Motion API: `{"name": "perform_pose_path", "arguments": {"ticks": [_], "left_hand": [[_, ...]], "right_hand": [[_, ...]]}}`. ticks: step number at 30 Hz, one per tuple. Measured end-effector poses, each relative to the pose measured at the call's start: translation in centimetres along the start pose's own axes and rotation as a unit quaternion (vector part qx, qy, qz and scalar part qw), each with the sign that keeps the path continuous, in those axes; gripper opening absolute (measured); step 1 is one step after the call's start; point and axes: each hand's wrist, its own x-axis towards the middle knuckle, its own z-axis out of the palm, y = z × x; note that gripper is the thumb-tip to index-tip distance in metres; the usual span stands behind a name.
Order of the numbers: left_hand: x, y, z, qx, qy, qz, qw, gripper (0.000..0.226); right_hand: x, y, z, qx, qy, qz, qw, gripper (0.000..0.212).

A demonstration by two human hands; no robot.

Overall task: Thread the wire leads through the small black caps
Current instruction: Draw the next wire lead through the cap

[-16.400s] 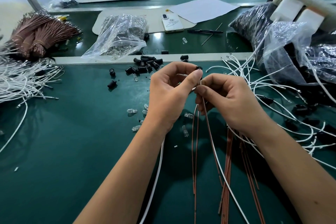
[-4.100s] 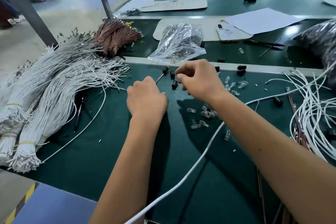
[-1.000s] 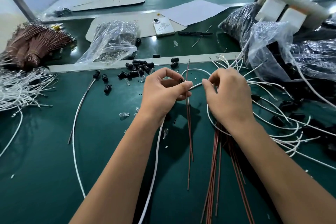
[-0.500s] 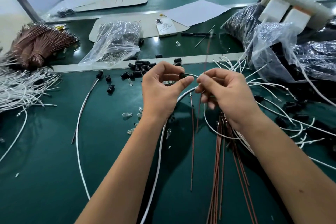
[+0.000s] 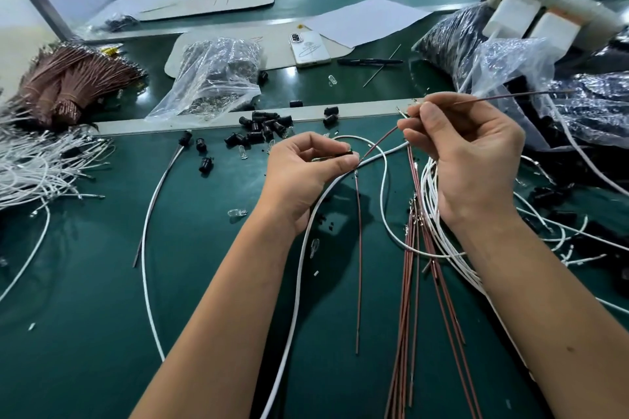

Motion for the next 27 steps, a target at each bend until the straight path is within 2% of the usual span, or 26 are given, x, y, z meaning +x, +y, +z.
{"name": "perform_pose_path", "arguments": {"ticks": [6,27], "left_hand": [[-0.19,0.09,0.08,-0.044,-0.024,0.003,0.999,0.034],[0.01,-0.03,-0.04,-0.054,-0.023,0.029,0.998,0.035]], "right_hand": [[0.26,-0.23,-0.18,0.012,0.032,0.003,0.999,0.008],[-0.05,-0.38,-0.06,-0.006,0.027,0.000,1.000,0.004]]}}
